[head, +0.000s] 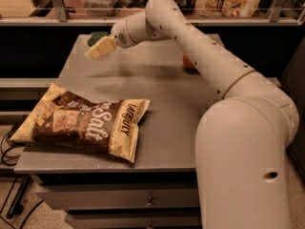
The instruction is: Move sponge near brown chip bag
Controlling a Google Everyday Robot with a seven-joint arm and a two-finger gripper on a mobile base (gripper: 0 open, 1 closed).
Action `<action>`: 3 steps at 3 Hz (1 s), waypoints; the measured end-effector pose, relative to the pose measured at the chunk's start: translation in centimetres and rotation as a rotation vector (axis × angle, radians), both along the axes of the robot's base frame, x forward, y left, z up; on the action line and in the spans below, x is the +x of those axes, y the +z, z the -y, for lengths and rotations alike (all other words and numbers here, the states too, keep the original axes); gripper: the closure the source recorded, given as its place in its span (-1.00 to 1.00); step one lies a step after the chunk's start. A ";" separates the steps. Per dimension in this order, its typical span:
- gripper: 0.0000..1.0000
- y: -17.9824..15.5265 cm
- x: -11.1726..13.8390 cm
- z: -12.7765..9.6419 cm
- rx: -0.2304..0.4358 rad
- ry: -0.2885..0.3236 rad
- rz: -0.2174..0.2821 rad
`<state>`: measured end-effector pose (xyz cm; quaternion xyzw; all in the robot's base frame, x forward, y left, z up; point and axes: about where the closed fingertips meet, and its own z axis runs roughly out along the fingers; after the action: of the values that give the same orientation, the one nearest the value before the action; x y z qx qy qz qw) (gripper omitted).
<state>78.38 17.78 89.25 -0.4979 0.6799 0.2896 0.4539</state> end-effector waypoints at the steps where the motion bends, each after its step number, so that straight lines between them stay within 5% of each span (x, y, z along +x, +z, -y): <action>1: -1.00 -0.9 2.2 -1.5 0.024 -0.034 0.016; 3: -1.00 -2.8 5.6 -3.1 0.061 -0.133 0.004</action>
Offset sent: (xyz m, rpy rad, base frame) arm 0.0659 0.0294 -0.0272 0.0754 -0.0158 -0.1560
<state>83.96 20.86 86.43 -0.4380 0.7015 0.2783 0.4885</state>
